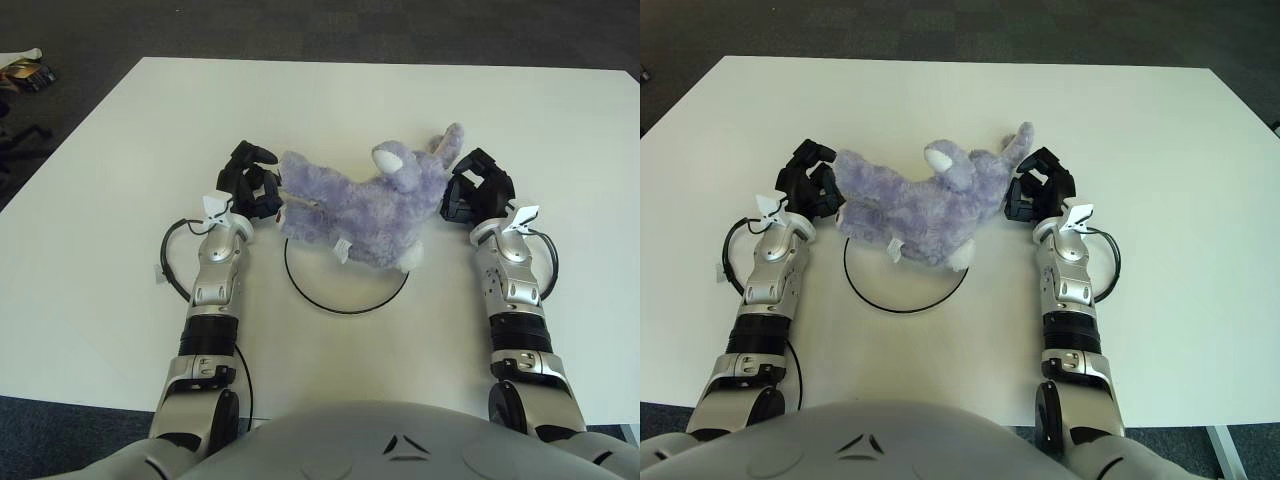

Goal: Put the doll into the plate.

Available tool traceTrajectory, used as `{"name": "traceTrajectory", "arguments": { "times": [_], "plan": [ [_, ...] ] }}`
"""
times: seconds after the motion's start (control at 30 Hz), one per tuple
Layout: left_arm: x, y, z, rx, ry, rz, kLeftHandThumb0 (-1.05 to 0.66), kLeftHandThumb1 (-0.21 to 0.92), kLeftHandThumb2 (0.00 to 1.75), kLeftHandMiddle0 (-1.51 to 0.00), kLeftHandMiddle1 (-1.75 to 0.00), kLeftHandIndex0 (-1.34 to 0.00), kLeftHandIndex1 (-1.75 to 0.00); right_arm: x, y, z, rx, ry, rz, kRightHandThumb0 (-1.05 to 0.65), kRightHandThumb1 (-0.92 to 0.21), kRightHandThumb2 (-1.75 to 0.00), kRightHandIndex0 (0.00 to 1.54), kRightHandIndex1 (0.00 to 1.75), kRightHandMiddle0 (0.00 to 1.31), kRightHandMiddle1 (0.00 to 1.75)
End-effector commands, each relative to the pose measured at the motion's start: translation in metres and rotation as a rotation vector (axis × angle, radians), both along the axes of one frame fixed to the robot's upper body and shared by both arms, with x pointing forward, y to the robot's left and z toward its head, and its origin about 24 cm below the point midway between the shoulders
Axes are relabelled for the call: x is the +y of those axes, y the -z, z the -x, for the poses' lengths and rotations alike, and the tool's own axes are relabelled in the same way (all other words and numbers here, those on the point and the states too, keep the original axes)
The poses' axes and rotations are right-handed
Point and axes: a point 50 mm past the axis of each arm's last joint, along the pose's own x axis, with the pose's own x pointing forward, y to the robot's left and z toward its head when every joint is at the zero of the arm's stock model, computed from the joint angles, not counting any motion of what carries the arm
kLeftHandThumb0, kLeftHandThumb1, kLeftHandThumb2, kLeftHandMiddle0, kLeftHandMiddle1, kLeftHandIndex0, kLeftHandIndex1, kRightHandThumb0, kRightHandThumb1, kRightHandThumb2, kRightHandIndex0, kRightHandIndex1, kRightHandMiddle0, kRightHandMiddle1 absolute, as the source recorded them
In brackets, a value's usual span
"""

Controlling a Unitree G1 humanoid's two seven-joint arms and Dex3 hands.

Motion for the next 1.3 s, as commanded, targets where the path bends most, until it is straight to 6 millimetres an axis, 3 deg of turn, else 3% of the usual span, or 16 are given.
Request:
{"name": "traceTrajectory", "arguments": {
  "times": [0.0, 1.27],
  "plan": [
    [-0.0024, 0.0139, 0.0061, 0.047, -0.005, -0.005, -0.01, 0.27, 1.38, -0.53, -1.75, -0.52, -1.75, -0.0018, 0.0084, 0.0031, 0.048, 0.002, -0.009, -0.01, -0.09, -1.54, 0.8, 1.63, 0.58, 1.75],
    [-0.0041, 0.0129, 0.0064, 0.055, -0.036, -0.033, -0.01, 0.27, 1.38, -0.54, -1.75, -0.52, -1.75, -0.0022, 0.0082, 0.0036, 0.056, -0.002, -0.013, -0.01, -0.1, -1.53, 0.79, 1.64, 0.56, 1.75]
  ]
}}
